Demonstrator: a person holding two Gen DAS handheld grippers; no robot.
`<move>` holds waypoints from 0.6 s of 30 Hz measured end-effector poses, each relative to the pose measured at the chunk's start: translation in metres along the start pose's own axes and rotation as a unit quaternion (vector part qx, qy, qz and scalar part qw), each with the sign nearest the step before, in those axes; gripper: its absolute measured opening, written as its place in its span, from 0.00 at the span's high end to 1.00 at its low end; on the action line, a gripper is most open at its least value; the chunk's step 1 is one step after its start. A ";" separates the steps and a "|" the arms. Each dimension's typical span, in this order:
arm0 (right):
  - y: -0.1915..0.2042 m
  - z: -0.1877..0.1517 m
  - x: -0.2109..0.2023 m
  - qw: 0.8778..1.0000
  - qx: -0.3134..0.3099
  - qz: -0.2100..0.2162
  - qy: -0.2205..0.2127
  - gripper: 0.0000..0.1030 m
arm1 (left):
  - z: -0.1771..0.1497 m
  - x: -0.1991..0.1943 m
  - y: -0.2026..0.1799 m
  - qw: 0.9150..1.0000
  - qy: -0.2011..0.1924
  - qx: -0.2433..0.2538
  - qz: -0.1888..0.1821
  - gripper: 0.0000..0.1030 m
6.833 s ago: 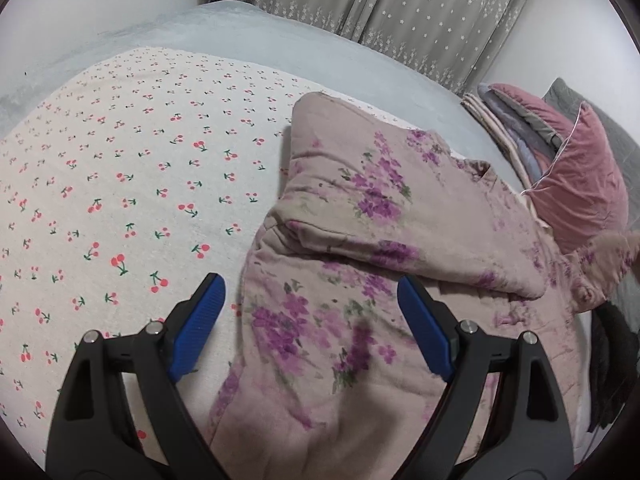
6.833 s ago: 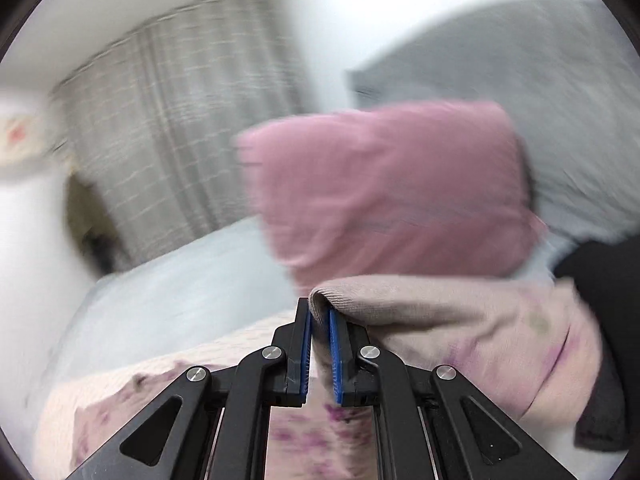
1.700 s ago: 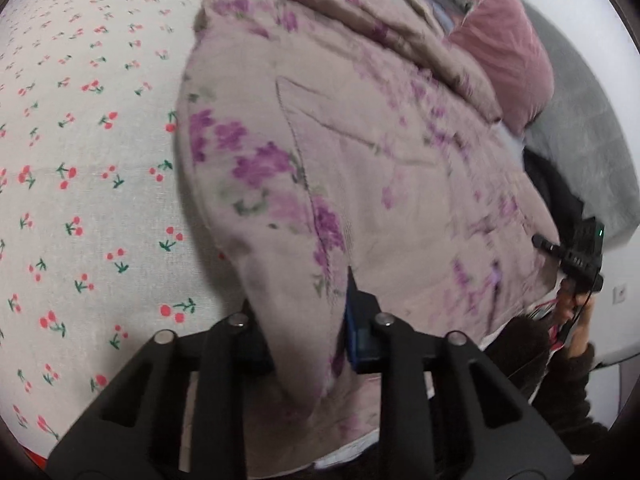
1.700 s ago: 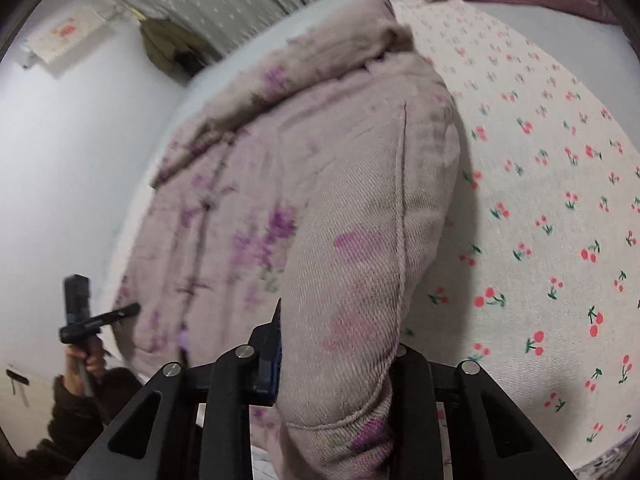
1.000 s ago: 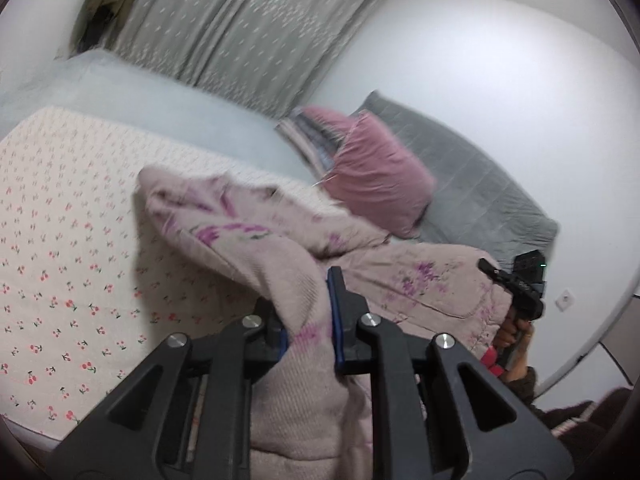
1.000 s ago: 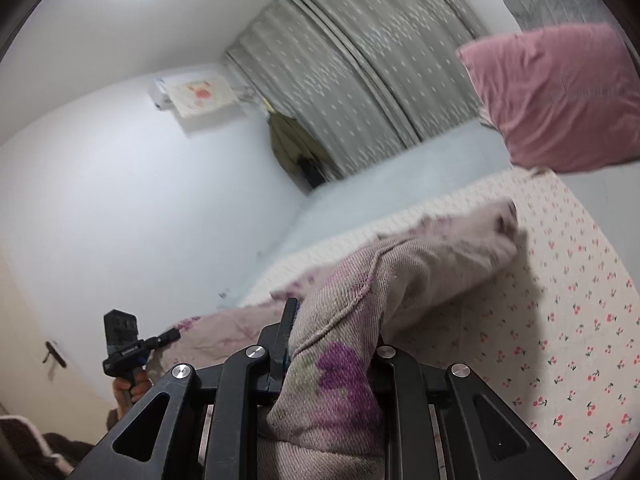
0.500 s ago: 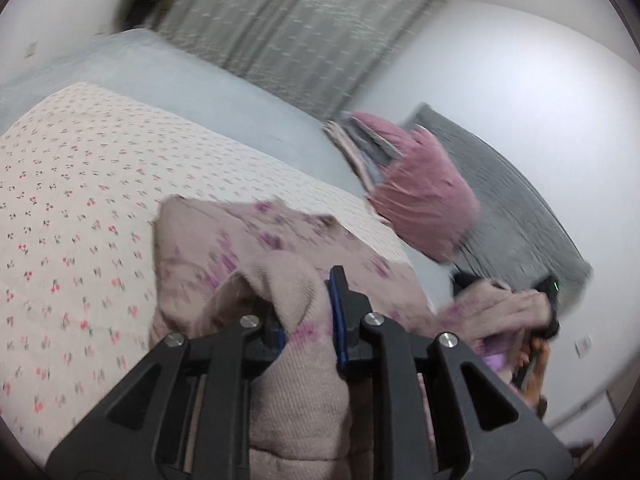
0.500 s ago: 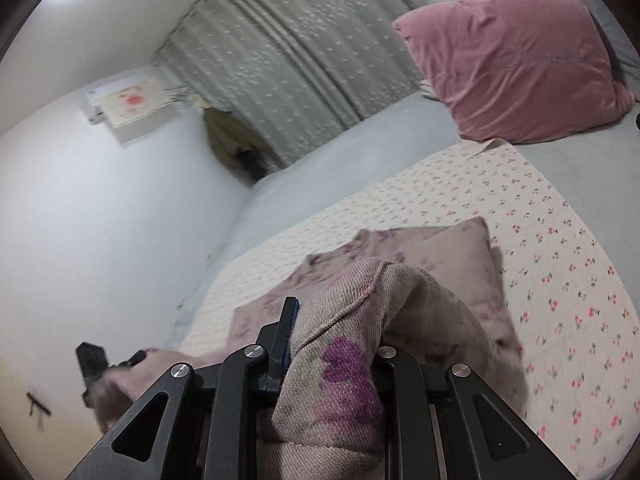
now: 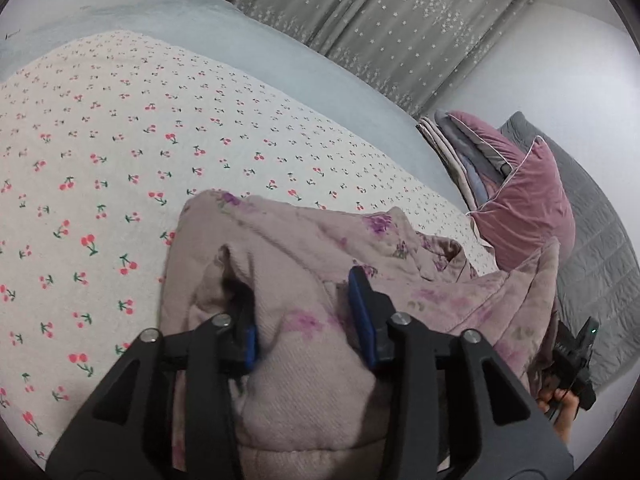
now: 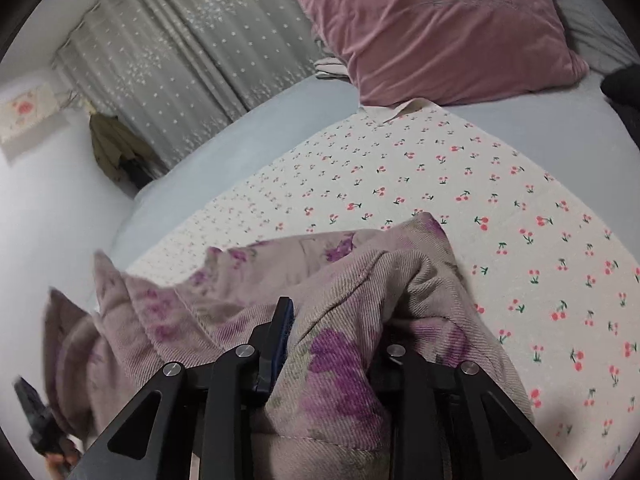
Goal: Fold large clothes
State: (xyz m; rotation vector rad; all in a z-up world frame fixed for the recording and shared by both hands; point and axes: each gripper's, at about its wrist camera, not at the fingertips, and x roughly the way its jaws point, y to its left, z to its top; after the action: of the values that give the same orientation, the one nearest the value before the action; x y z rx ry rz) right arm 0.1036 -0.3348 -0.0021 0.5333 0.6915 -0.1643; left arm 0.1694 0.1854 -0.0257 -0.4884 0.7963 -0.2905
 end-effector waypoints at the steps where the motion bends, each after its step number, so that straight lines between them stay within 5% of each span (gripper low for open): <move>1: 0.002 -0.001 0.003 1.000 -0.010 -0.005 0.007 0.72 | 0.003 -0.002 -0.003 1.000 0.005 0.002 -0.006 0.46; 5: 0.006 0.010 -0.014 0.999 -0.009 0.021 0.022 0.65 | 0.007 -0.024 -0.018 0.999 -0.012 0.028 -0.043 0.24; 12: 0.001 0.016 -0.057 0.991 -0.002 0.132 0.022 0.46 | 0.002 -0.081 -0.029 0.990 -0.088 0.091 -0.061 0.14; 18: 0.000 0.010 -0.085 0.990 -0.028 0.140 0.005 0.35 | 0.003 -0.084 -0.031 0.986 -0.034 0.154 -0.044 0.13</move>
State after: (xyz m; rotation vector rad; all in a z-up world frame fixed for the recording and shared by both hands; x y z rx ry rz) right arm 0.0447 -0.3422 0.0594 0.5719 0.6226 0.1215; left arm 0.1138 0.1959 0.0431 -0.2401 0.6505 -0.4686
